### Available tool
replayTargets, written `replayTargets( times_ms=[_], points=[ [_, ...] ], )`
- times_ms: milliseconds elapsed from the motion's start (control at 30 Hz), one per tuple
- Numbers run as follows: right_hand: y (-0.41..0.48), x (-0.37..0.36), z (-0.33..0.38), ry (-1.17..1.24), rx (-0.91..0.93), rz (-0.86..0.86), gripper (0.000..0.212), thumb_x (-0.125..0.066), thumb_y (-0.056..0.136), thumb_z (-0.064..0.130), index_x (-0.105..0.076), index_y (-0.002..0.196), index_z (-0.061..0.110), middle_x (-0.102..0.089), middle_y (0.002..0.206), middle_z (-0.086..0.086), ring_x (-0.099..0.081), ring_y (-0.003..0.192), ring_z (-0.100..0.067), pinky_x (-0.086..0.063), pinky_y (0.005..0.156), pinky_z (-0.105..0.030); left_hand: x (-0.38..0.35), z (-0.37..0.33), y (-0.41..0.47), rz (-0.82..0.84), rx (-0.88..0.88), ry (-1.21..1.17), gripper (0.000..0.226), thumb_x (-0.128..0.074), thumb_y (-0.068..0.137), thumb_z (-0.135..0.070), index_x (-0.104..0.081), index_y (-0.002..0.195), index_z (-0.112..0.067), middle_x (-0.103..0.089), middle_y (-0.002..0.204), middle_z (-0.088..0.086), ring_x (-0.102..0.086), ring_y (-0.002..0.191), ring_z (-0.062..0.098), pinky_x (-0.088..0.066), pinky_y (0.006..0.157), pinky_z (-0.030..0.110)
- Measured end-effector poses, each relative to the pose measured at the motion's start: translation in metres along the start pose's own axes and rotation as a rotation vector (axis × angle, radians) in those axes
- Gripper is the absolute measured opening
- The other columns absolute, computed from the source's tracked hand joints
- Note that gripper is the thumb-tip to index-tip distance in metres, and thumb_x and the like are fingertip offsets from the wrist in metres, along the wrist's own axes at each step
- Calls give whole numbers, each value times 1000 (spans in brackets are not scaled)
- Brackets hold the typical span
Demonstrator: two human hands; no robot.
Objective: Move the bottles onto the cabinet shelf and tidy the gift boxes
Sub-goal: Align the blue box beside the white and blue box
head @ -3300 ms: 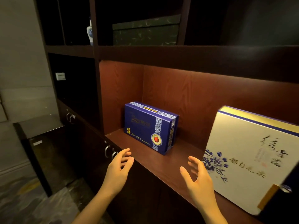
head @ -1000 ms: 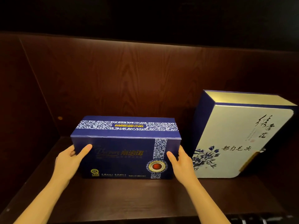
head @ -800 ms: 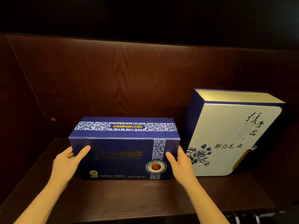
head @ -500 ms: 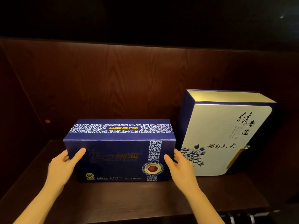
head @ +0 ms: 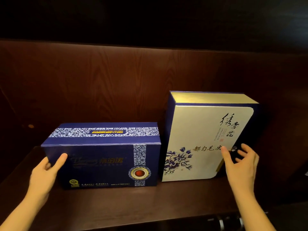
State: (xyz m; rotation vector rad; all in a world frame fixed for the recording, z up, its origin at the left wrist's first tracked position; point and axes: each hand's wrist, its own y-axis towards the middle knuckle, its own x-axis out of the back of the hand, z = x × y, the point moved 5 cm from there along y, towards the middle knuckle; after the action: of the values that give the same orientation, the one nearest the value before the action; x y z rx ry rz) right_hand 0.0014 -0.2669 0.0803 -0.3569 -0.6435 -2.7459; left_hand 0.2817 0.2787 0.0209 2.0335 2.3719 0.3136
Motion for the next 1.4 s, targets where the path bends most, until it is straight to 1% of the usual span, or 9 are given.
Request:
replayTargets(
  times_ms=[133, 200, 300, 433, 700, 867, 1167, 1300, 1400],
  points=[
    [33, -4, -19, -11, -56, 143, 108, -74, 69, 62, -19, 154, 26, -30, 158, -7, -35, 142, -27, -38, 108, -47, 0, 1, -1, 32, 10, -16, 70, -71, 72, -61, -57, 134, -31, -60, 137, 1, -50, 131, 25, -41, 105, 52],
    [42, -13, -26, 58, -95, 227, 116, -73, 61, 68, -17, 155, 29, -38, 155, -6, -38, 140, -26, -37, 108, -42, 0, -2, -3, 45, 16, -25, 68, -71, 70, -63, -59, 131, -35, -62, 134, 0, -53, 128, 23, -42, 102, 48],
    [52, -20, -37, 81, -120, 288, 122, -72, 53, 78, -24, 152, 26, -47, 149, -4, -45, 136, -26, -40, 110, -50, -3, -9, -6, 76, 32, -60, 48, -71, 72, -58, -64, 118, -44, -66, 124, -4, -60, 116, 19, -45, 94, 42],
    [52, -22, -41, 134, -95, 266, 102, -74, 53, 78, -40, 138, 33, -60, 123, 16, -56, 118, -13, -48, 100, -44, -4, -17, -13, 96, 21, -69, 38, -69, 78, -51, -64, 115, -47, -66, 121, -6, -61, 112, 17, -47, 92, 43],
    [49, -22, -34, 169, -56, 232, 79, -75, 57, 71, -44, 124, 43, -58, 107, 29, -56, 106, -6, -48, 91, -37, -23, -30, -29, 106, 5, -63, 34, -66, 81, -49, -60, 114, -47, -64, 114, -14, -58, 99, 1, -44, 84, 34],
    [49, -23, -34, 143, -57, 227, 85, -73, 58, 72, -43, 130, 38, -61, 116, 15, -57, 109, -12, -49, 93, -41, -22, -34, -31, 104, 5, -48, 29, -66, 77, -51, -63, 106, -52, -65, 110, -19, -59, 100, 2, -46, 82, 33],
    [49, -25, -34, 130, -69, 225, 93, -71, 57, 74, -37, 135, 37, -53, 117, 18, -48, 111, -10, -44, 93, -38, -23, -37, -34, 85, -3, -50, 29, -66, 76, -54, -62, 105, -55, -65, 106, -26, -62, 95, -2, -46, 76, 25],
    [51, -18, -33, 67, -88, 256, 109, -71, 56, 74, -30, 146, 29, -51, 142, -1, -50, 125, -21, -43, 97, -41, -23, -37, -35, 78, -2, -47, 35, -67, 75, -55, -58, 108, -62, -63, 110, -30, -59, 100, -7, -45, 85, 30],
    [52, -4, -20, 62, -60, 220, 110, -70, 57, 75, -24, 149, 36, -43, 152, -6, -44, 136, -29, -41, 103, -47, -22, -46, -34, 40, -60, -4, 54, -69, 76, -50, -50, 126, -60, -59, 124, -28, -55, 109, -9, -42, 96, 33]
  ],
)
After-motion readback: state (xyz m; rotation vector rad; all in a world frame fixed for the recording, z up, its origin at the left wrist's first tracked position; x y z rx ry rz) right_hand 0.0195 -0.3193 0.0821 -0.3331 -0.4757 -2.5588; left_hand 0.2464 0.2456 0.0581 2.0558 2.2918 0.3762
